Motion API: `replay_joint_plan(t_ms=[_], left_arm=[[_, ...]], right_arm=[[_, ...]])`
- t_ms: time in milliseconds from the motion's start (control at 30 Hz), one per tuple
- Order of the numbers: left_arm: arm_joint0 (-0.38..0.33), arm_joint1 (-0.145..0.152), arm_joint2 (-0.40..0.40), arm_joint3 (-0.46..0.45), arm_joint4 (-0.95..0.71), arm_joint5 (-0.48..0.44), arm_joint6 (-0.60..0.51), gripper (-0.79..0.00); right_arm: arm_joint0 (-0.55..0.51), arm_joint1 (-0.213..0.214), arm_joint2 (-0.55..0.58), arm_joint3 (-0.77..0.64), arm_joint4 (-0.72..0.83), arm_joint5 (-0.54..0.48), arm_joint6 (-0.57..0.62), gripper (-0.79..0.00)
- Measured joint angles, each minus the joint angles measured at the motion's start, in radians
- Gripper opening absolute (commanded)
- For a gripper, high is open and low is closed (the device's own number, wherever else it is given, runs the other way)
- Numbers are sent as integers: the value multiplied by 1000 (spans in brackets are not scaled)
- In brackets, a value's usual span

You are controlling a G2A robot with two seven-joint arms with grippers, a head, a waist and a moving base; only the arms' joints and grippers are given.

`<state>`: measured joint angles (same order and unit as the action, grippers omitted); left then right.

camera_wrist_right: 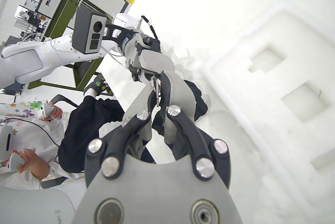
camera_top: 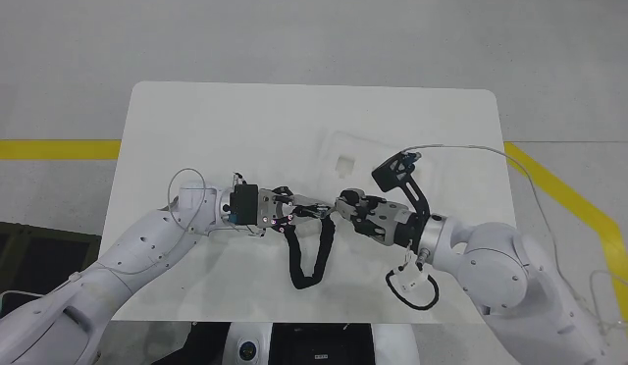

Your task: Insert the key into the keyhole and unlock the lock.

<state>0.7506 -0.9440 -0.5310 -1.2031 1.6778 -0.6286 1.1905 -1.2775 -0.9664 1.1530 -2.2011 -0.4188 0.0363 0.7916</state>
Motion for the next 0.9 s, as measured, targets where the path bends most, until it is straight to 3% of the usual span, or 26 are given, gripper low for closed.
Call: replay_joint_plan(t_ms=[900], left_arm=[[0, 0, 0, 0, 0, 0, 0, -785]], right_arm=[[26, -16, -26, 5, -17, 18, 8, -785]])
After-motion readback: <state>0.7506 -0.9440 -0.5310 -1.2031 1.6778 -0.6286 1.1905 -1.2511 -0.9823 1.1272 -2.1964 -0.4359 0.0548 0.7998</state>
